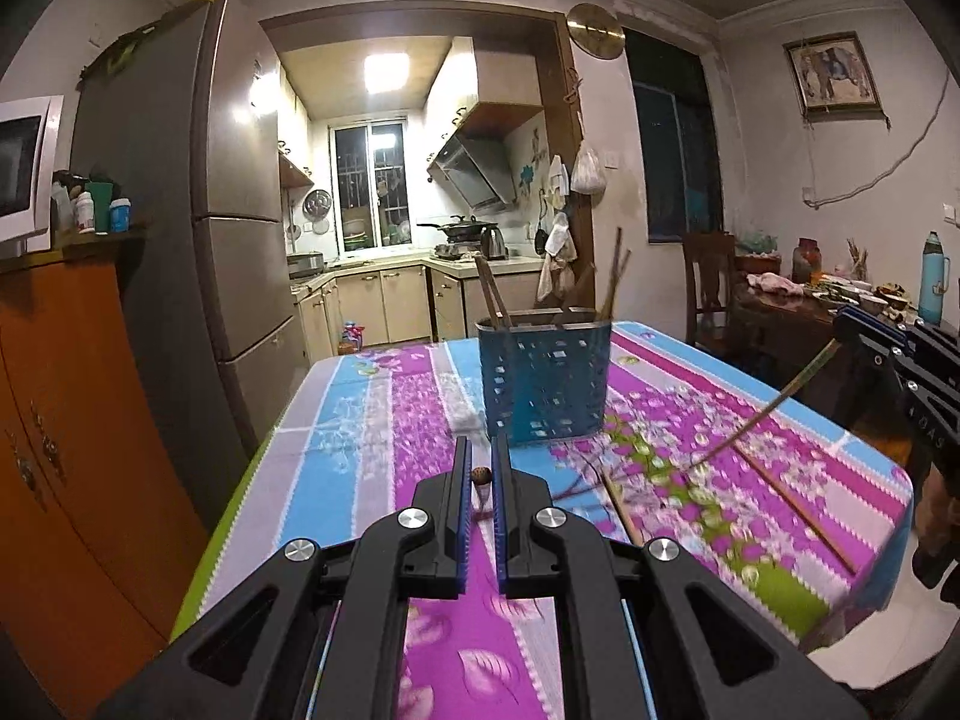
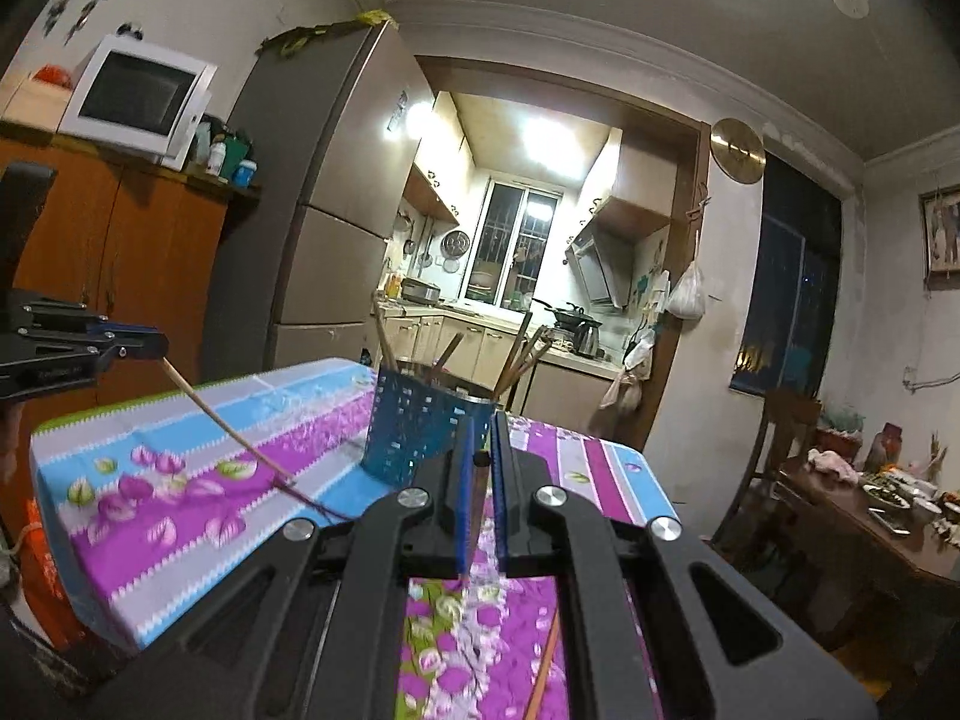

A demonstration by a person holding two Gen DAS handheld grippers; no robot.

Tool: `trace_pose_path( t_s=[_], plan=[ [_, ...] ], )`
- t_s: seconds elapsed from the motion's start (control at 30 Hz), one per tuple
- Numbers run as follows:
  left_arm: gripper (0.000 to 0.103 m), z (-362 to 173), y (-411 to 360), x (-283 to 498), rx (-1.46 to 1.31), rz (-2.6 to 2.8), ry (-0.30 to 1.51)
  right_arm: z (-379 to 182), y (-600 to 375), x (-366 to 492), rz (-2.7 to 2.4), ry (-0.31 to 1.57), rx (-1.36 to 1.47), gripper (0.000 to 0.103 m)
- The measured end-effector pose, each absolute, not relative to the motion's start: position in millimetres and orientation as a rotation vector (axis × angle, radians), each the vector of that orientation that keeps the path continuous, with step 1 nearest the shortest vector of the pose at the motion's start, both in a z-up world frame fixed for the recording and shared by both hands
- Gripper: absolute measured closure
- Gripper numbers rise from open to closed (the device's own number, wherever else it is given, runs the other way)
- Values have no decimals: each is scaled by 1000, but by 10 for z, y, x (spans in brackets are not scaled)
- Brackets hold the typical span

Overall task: Organize utensils
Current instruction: 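Carry the right gripper's chopstick into the blue holder while the left gripper carries its chopstick there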

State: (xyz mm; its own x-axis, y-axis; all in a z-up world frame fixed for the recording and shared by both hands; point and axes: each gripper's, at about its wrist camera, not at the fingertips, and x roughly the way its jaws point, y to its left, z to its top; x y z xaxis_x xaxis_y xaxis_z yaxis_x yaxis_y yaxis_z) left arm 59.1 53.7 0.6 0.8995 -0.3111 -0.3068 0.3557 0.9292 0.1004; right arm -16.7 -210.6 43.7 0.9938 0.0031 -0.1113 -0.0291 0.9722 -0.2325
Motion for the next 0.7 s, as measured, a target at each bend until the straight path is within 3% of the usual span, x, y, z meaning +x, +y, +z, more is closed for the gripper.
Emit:
trace_pose_path(
  t_s=[0.7],
  plan=[
    [95,532,233,1100,200,-244,299,1015,-2293,416,69,169,-124,99]
  ],
)
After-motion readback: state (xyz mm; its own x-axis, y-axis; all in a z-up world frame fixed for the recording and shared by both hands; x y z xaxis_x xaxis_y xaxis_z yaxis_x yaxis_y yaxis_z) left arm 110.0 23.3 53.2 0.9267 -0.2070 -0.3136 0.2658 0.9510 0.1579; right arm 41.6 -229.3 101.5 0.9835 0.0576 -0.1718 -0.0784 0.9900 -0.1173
